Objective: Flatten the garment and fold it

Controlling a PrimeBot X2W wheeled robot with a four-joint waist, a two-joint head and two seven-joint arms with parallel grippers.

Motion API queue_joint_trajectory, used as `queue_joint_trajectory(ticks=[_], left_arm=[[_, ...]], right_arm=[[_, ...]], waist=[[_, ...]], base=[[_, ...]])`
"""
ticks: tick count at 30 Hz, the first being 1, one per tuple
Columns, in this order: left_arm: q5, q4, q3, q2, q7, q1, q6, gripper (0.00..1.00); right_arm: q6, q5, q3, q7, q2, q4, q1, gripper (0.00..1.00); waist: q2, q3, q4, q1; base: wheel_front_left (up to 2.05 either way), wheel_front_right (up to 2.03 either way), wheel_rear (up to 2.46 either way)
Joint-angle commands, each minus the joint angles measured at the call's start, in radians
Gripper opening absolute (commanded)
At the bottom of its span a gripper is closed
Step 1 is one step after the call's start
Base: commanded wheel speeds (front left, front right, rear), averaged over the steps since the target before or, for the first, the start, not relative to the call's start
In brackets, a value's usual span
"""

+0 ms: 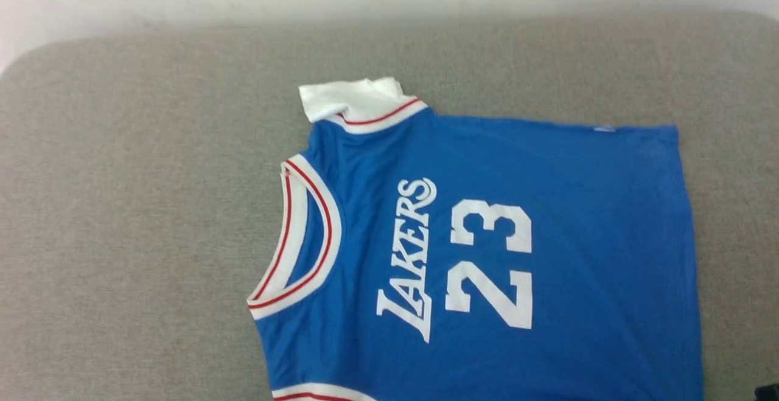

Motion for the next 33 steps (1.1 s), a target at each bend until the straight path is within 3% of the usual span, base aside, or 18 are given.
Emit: queue_joint_trajectory(ticks=[1,10,18,24,33], left_arm=[[-0.011,-0.008,0.001,0.011,-0.006,0.019,0.009,0.00],[0.126,-0.077,0.063,0.066,-0.119,-0.065,0.051,0.00],[0.295,-0.166,0.105,0.129,-0.085,-0.256,0.088,0.00],[0.365,-0.163,0.125,0.131,0.013,-0.424,0.054,0.00],[0.377,-0.016,0.166,0.040,0.007,-0.582,-0.047,0.00]], right_arm=[[-0.001,0.005,-0.011,0.008,0.010,-0.008,0.015,0.00],[-0.001,-0.030,-0.081,-0.066,0.035,-0.107,-0.032,0.00],[-0.001,-0.062,-0.118,-0.086,0.047,-0.220,-0.133,0.00],[-0.001,-0.075,-0.099,-0.076,0.012,-0.231,-0.255,0.00],[-0.001,-0.065,-0.007,-0.066,-0.049,-0.107,-0.450,0.00]], waist=[[-0.0002,-0.025,0.014,0.0002],[-0.0002,-0.032,0.014,0.0002],[-0.0002,0.009,-0.002,0.0002],[-0.0002,0.069,-0.022,0.0002],[-0.0002,0.149,-0.042,0.0002]], base=[[0.00,0.00,0.00],[0.00,0.00,0.00],[0.00,0.00,0.00],[0.00,0.00,0.00],[0.00,0.00,0.00]])
